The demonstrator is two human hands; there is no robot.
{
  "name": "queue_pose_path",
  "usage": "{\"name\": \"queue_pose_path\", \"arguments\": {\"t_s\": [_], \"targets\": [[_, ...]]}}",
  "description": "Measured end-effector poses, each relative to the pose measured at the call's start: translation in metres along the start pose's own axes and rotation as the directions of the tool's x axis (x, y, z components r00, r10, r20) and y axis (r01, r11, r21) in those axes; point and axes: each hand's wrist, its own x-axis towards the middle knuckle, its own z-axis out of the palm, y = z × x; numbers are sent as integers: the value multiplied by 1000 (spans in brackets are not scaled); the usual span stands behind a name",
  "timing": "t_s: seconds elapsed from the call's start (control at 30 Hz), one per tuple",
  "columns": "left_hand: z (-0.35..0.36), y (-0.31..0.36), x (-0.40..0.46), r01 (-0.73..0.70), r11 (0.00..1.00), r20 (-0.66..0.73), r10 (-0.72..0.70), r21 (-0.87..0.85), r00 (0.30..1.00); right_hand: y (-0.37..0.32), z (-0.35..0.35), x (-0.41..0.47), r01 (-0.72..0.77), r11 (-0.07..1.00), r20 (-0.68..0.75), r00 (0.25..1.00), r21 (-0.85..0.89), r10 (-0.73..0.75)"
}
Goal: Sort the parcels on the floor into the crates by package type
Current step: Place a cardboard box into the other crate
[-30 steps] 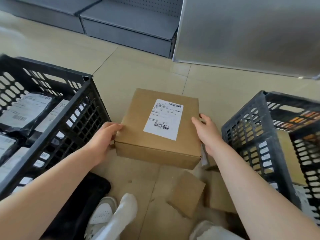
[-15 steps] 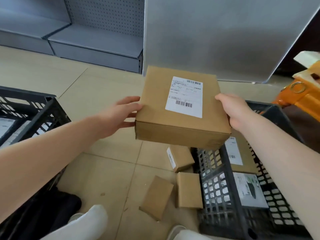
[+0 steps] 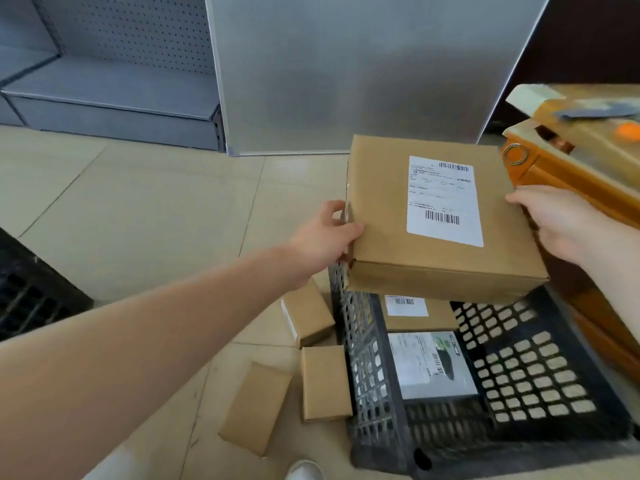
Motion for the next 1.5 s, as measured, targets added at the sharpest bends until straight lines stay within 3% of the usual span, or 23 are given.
{"name": "queue_pose_path", "arguments": {"t_s": [0.13, 0.37, 0.6, 0.83, 0.93, 1.2, 1.33, 1.4, 1.43, 1.5], "targets": [[47, -17, 9, 45, 998, 30, -43, -49, 999, 26, -21, 17, -32, 999, -28, 999, -17, 31], [95, -21, 22, 256, 945, 97, -241, -203, 966, 69, -30, 33, -126, 988, -35, 992, -90, 123], [134, -28, 39, 302, 949, -111, -311, -91, 944, 105, -18, 28, -226, 972, 48, 972, -62, 229], [159, -53, 53, 486, 852, -79, -508, -195, 858, 157, -2, 49, -272, 962, 13, 962, -32, 273], [161, -62, 61, 513, 837, -77, -534, -190, 842, 166, 12, 43, -240, 963, 39, 968, -120, 246], [160, -71, 52, 542, 829, -76, -537, 140, 840, 190, 36, 36, -218, 970, 100, 968, -107, 229], [161, -76, 50, 465, 863, -39, -467, 196, 883, 190, 42, 35, -177, 983, 121, 976, -52, 182], [167, -78, 49, 357, 872, -56, -360, 335, 931, 196, 41, 39, -169, 985, 154, 973, -35, 172], [170, -84, 49, 254, 840, -53, -261, 479, 964, 196, 41, 40, -152, 987, 184, 970, -47, 158], [175, -98, 50, 66, 627, 22, -132, 776, 991, 201, 41, 41, -121, 983, 225, 963, -134, 149]]}}
